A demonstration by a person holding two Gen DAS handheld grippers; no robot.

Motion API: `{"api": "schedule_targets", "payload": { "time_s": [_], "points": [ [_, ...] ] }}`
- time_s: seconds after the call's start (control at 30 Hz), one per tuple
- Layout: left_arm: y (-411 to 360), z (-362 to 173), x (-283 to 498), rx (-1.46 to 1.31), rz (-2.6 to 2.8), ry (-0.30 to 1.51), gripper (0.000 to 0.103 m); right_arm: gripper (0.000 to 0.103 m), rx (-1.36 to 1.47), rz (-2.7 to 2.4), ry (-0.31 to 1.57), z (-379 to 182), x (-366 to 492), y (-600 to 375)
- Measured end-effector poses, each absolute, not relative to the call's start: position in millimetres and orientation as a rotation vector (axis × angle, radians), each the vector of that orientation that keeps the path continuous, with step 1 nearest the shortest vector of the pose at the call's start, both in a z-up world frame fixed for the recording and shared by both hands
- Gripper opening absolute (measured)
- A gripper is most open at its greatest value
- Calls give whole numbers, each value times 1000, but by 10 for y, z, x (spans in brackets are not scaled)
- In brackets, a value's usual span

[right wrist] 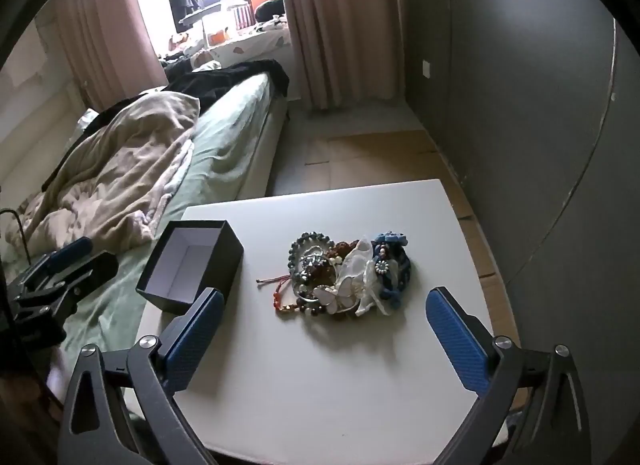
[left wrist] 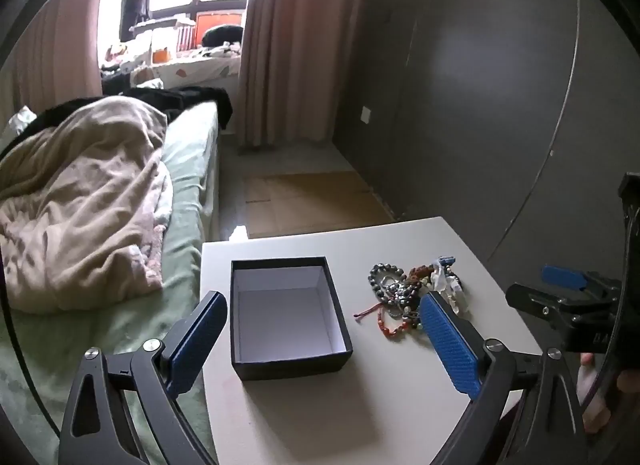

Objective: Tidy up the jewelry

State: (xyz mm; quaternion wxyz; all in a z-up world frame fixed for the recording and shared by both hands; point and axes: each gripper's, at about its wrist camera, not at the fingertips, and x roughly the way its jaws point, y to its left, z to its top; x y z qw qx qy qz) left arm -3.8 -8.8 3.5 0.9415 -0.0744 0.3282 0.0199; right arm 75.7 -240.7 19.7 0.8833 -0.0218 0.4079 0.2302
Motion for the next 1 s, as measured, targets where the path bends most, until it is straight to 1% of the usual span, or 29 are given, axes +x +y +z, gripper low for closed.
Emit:
{"api": "schedule_targets", "payload": {
  "time_s": [0.23,1.0],
  "points": [
    [-90,25,-56,-149,63,663,95,99,-46,474,833,206,762,-2457],
    [-100,39,-79,-127,71,655,94,99,-60,455,826,213,758,-2504]
  ]
}}
